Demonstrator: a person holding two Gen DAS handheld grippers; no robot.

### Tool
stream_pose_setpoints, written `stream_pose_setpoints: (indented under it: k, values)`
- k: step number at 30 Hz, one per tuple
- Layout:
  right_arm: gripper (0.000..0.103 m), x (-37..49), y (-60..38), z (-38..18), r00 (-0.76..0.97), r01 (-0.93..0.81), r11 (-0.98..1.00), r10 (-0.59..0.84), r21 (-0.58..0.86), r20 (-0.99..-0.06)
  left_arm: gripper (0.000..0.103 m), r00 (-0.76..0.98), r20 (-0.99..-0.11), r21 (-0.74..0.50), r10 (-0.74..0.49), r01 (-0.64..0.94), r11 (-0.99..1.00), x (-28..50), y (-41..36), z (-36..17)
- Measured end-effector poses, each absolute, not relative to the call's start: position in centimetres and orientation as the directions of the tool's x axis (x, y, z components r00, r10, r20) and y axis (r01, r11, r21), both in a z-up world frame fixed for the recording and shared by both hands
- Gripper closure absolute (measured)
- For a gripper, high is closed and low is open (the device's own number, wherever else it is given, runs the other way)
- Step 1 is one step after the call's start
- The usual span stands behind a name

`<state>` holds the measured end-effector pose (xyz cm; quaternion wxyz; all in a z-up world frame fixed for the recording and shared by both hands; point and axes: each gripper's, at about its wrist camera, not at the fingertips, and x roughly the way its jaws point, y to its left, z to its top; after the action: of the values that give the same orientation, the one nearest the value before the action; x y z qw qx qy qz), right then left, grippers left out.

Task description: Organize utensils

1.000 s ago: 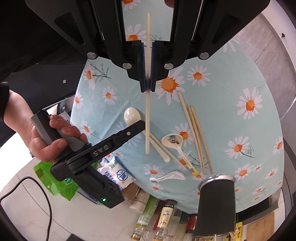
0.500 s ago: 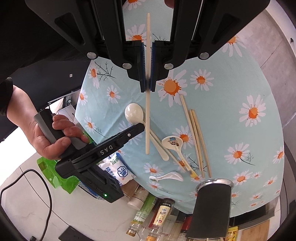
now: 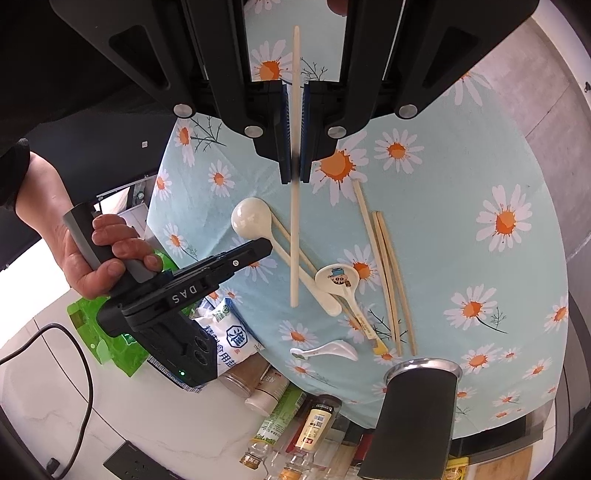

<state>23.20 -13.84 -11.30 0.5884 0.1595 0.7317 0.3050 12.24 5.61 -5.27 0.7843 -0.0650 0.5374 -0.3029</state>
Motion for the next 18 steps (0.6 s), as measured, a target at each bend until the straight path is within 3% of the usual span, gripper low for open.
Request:
stream_pose_setpoints:
  k: [18]
  values:
    - [0.099, 24.1, -16.8, -7.9, -0.185, -0.108, 0.695, 0.689, 0.711, -0.701, 0.099, 0.282, -0.762, -0.481, -0.583, 0.356, 0.801, 14.3, 5.7, -4.6]
